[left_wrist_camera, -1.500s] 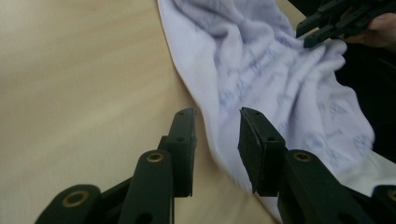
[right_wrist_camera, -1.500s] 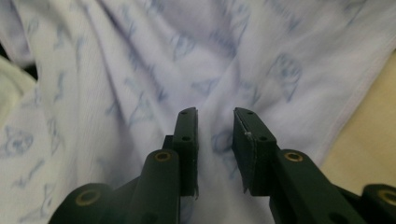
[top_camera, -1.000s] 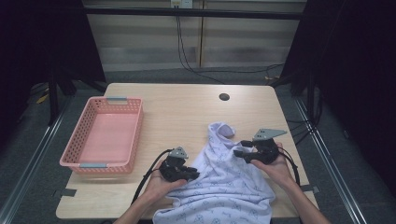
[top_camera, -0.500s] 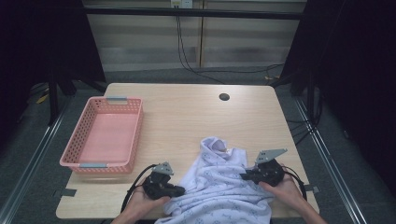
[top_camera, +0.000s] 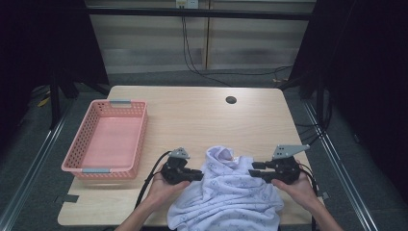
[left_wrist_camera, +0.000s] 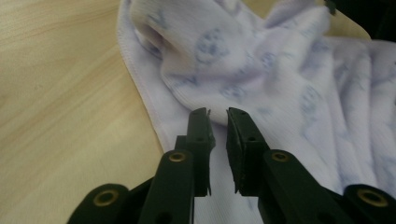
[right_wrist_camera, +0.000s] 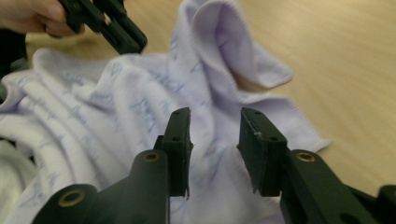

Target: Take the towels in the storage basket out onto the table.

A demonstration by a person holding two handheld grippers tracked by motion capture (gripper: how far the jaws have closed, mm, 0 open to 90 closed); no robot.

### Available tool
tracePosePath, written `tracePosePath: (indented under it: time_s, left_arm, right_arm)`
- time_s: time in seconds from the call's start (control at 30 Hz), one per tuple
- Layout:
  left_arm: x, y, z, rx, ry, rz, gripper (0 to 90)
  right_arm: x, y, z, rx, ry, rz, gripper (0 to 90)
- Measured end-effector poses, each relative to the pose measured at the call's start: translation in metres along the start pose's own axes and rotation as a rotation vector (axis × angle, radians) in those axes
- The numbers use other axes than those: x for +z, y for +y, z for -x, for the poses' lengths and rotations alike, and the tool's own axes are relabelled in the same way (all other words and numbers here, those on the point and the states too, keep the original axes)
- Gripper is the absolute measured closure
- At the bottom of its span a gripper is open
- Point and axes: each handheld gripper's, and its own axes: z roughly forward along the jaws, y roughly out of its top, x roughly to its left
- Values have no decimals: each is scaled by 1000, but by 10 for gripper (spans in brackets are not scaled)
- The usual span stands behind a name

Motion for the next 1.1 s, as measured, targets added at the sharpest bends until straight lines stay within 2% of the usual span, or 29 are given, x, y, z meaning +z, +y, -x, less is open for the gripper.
tracePosePath:
  time_s: [0.03, 0.1, 0.13, 0.23, 0.3, 0.37, 0.43, 0.5, 0.53, 0.73, 0.77, 0.8, 0.9, 0.93, 1.03, 1.1]
  left_arm:
    - [4, 1, -2, 22, 15, -18, 822]
    - [10, 0, -6, 9, 20, -27, 820]
    - [12, -1, -5, 17, 22, -34, 819]
    - [10, -3, 0, 53, 34, -46, 818]
    - [7, -6, 1, 65, 29, -49, 831]
    - [3, -11, 1, 58, 17, -50, 842]
    - [-2, -14, 4, 57, 23, -60, 845]
    - [-7, -19, 6, 52, 23, -61, 836]
    - [-8, -21, 7, 51, 17, -56, 821]
    - [-11, -22, 6, 45, 12, -62, 798]
    - [-11, -23, 6, 44, 10, -57, 798]
    - [-11, -23, 6, 42, 9, -52, 797]
    - [-12, -24, 6, 44, 11, -54, 794]
    - [-12, -24, 7, 45, 14, -55, 794]
    - [-16, -27, 10, 56, 38, -60, 802]
    - [-20, -31, 12, 52, 50, -57, 800]
  right_arm:
    - [3, 3, 4, 7, -15, 4, 670]
    - [14, 4, 16, 20, -35, -12, 660]
    - [21, 3, 23, 36, -46, -25, 661]
    - [41, -1, 41, 63, -93, -88, 657]
    - [48, -3, 47, 82, -98, -91, 607]
    - [52, -4, 49, 86, -109, -93, 570]
    - [56, -7, 47, 78, -117, -109, 517]
    - [62, -8, 44, 55, -114, -126, 517]
    - [66, -8, 42, 49, -98, -131, 505]
    - [80, -1, 34, -11, -95, -127, 488]
    - [81, -1, 32, -30, -105, -129, 502]
    - [81, -1, 30, -45, -112, -134, 573]
    - [81, -1, 25, -41, -59, -134, 801]
    - [81, -1, 24, -32, -45, -135, 840]
    - [76, -2, 22, -28, -56, -138, 865]
    - [66, -2, 26, -2, -54, -109, 868]
